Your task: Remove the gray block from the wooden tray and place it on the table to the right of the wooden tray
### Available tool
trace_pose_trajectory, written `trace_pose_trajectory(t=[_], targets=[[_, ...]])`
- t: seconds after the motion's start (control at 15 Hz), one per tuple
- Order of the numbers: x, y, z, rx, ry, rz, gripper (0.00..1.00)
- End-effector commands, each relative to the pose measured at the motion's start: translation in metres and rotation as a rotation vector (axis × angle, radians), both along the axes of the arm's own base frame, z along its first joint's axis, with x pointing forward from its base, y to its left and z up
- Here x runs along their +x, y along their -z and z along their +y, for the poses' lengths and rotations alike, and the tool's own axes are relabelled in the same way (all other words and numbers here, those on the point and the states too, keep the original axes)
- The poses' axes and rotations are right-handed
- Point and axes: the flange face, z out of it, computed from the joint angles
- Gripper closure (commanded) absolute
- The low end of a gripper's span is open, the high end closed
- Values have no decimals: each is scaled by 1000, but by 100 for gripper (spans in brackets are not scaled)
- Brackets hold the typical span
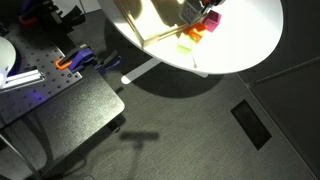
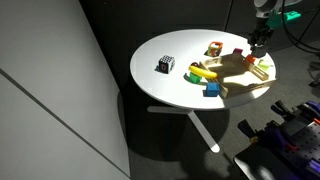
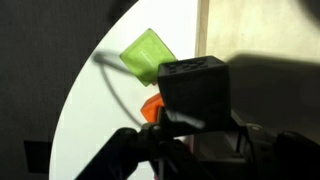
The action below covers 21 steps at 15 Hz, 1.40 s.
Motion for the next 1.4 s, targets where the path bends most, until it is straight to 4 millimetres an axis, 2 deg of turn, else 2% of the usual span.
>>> trace_pose_trajectory(t=[0.0,0.27,0.4,0.47,0.53,0.73,1.33], targets=[[3,16,-23,0,63,27,69],[-1,41,-32,13,74,33,69],[-1,44,-31,13,66,25,69],[0,40,-30,16,59,21,19],[-2,34,-28,30,43,27,18],[-6,21,-23,65,1,37,0],[-23,-49,2,157,-159,127,0]])
